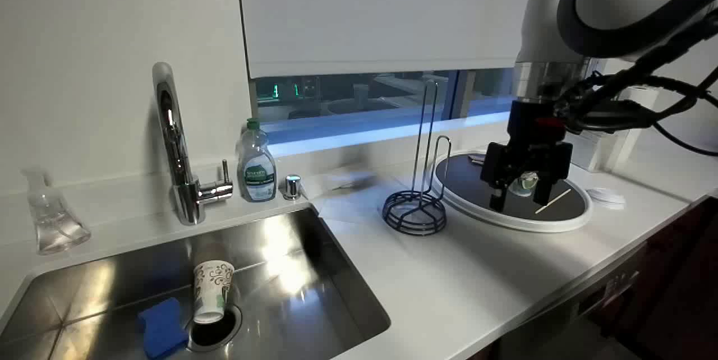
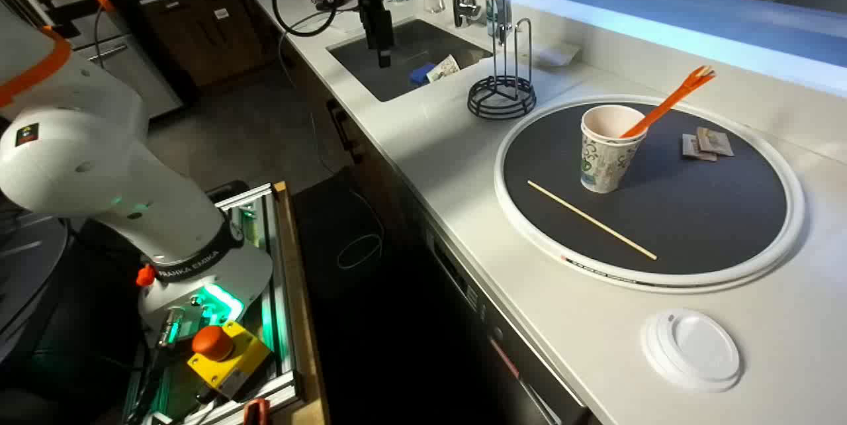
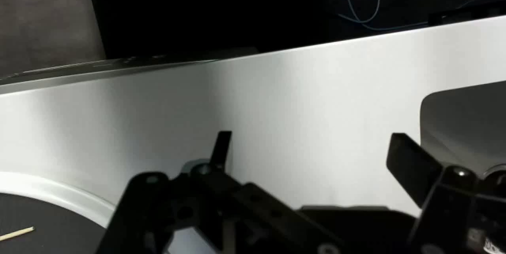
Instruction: Remove the stirrer from the orange packet and put it on the left side of the tray.
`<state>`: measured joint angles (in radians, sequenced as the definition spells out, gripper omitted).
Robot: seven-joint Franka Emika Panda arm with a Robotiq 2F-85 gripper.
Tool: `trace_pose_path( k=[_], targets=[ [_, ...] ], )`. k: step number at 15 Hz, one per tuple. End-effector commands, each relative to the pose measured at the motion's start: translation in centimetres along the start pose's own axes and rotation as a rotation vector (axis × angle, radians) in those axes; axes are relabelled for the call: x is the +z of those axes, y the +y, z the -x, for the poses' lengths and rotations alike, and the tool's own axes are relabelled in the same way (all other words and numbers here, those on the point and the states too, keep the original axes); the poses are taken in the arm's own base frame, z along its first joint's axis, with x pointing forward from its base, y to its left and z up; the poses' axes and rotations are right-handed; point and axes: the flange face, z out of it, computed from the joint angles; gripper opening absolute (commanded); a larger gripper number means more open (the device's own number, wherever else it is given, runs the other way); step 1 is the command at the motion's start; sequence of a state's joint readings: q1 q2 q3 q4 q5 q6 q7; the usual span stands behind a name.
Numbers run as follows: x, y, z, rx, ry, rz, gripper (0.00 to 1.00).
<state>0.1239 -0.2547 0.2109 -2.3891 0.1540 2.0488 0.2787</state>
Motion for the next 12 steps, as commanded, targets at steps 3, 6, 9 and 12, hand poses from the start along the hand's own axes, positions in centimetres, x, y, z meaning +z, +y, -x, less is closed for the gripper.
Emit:
trace_pose_path(
  k=[3,6,9,12],
  targets=[
    [0.0,0.0,0.0,0.0,-0.001,0.0,1.0],
    [-0.6,2.8,-1.1,0.103,0.008,-0.021,1.0],
    [-2.3,10.9,-3.2,0.275,0.04,-0.057,1.0],
    [-4.2,19.2,-6.4,0.398,0.106,-0.079,1.0]
  ],
)
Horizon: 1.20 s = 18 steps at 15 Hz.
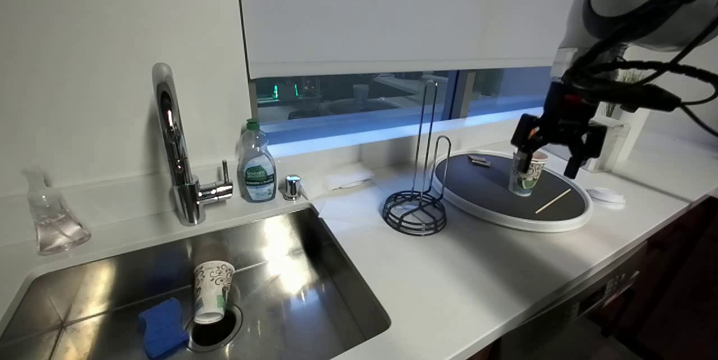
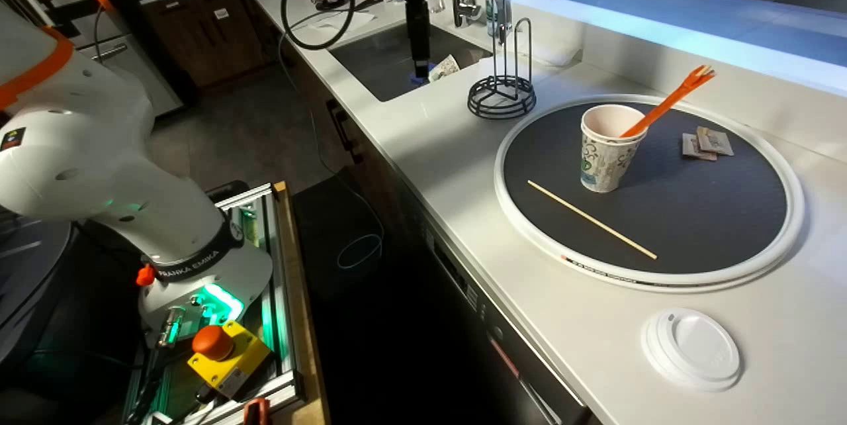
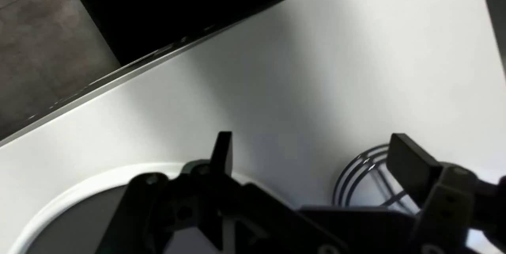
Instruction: Remove the stirrer from the orange packet and put it on the left side of the tray.
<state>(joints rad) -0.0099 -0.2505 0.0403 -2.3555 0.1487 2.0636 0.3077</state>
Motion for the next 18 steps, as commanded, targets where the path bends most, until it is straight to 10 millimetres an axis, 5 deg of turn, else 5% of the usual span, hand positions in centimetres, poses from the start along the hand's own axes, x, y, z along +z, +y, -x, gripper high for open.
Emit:
trace_pose_path(
  k=[1,4,8,9,18],
  targets=[
    [-2.3,6.5,-6.0,0.088,0.079,-0.003,1.0],
    [-4.1,9.2,-9.9,0.031,0.153,0.035,1.0],
    [-5.2,9.8,-13.9,-0.026,0.225,0.06,1.0],
    [-5.3,9.9,-11.8,0.002,0.206,0.041,1.0],
    [-4.9,10.6,-16.1,0.017,0.337,0.066,1.0]
  ],
)
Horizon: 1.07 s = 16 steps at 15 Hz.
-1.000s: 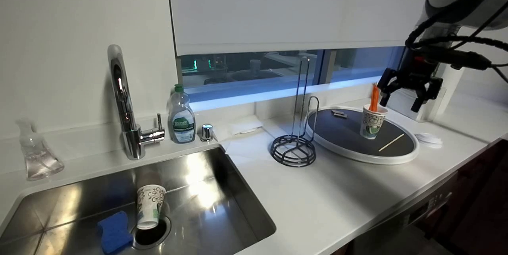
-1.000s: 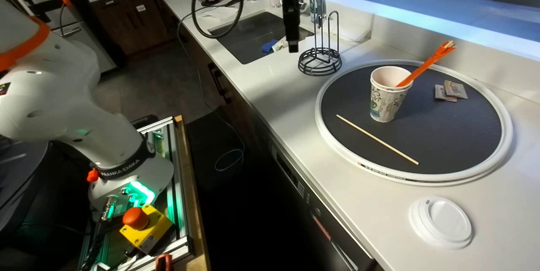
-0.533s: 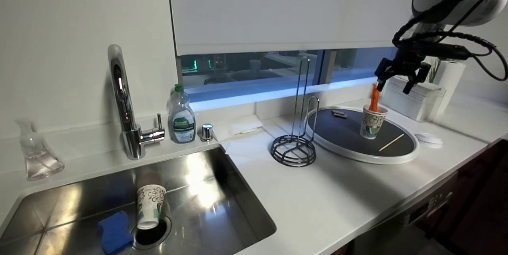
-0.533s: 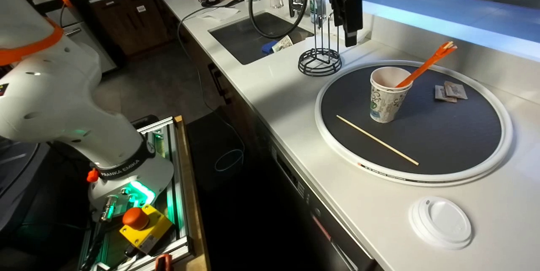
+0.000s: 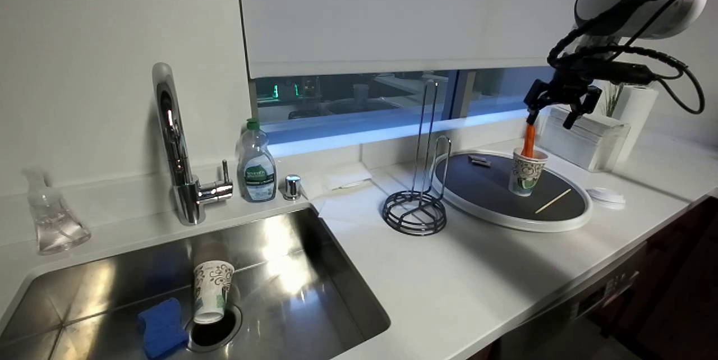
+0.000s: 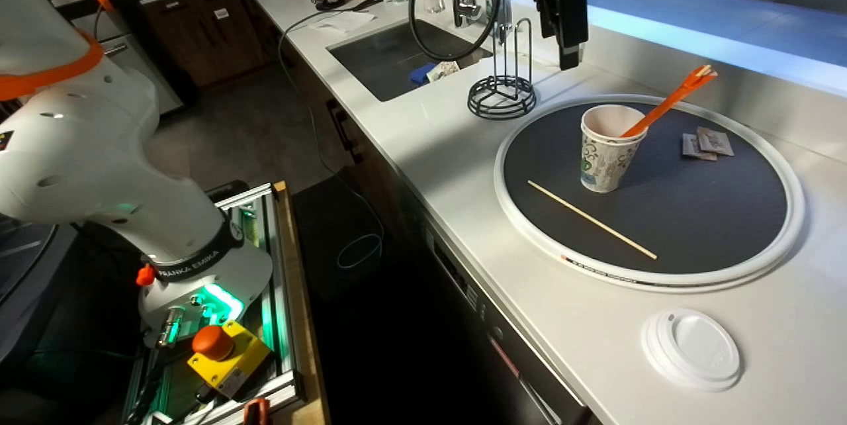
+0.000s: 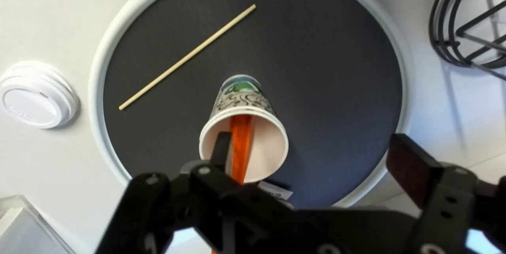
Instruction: Remove the stirrer from the orange packet and put it on the left side of the tray.
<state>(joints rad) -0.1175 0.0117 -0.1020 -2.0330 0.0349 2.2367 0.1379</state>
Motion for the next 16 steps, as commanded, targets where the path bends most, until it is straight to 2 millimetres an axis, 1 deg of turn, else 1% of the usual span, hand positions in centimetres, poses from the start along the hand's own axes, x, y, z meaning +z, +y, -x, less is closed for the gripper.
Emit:
trace_pose_path(
  k=[1,5,9,14,15,16],
  targets=[
    [1.6,1.3,-2.5,-0.005,0.089,0.019,1.0],
    [2.8,3.2,-4.7,-0.01,0.18,0.034,1.0],
    [2.8,5.0,-6.6,-0.023,0.253,0.06,1.0],
    [3.1,5.9,-7.9,-0.049,0.294,0.069,1.0],
    [3.3,6.0,-8.0,-0.051,0.297,0.068,0.87],
    [3.3,6.0,-8.2,-0.057,0.301,0.068,0.85]
  ],
)
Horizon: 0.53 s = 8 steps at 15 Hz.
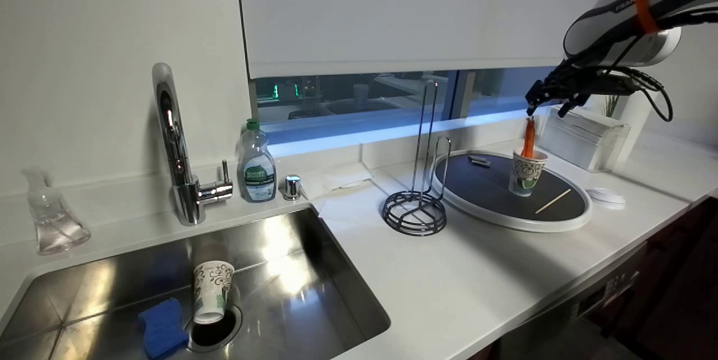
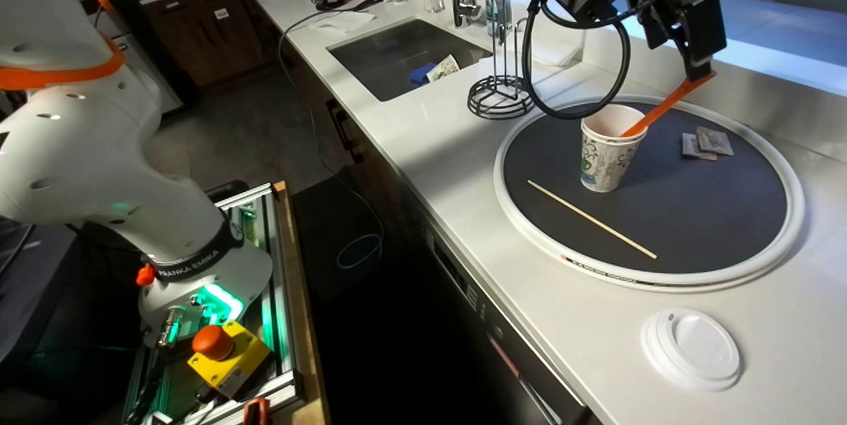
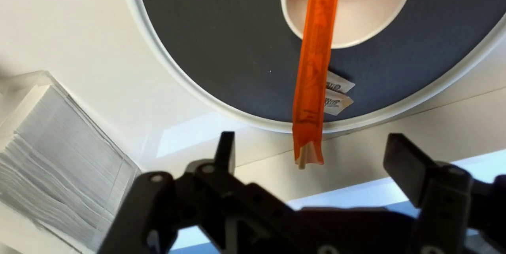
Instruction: Remove the stirrer from the orange packet and put it on the left side of the tray.
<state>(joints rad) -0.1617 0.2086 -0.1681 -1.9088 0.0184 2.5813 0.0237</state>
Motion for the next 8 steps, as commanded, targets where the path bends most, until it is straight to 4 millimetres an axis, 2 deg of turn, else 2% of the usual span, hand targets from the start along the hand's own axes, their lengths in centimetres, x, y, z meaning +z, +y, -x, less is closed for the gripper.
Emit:
trace_pose_path(
  k=[1,2,3,5,7,8],
  targets=[
    [0.88,0.43,-0.69,-0.028,0.028,0.008,0.8],
    [1.01,0.48,-0.76,-0.034,0.037,0.007,0.78],
    [1.11,0.48,-0.85,-0.037,0.048,0.006,0.82],
    [1.36,0.51,-1.02,-0.046,0.065,0.007,0.81],
    [1.53,0.39,-1.08,-0.051,0.084,-0.004,0.86],
    [1.67,0.38,-1.1,-0.055,0.093,-0.005,0.81]
  ],
)
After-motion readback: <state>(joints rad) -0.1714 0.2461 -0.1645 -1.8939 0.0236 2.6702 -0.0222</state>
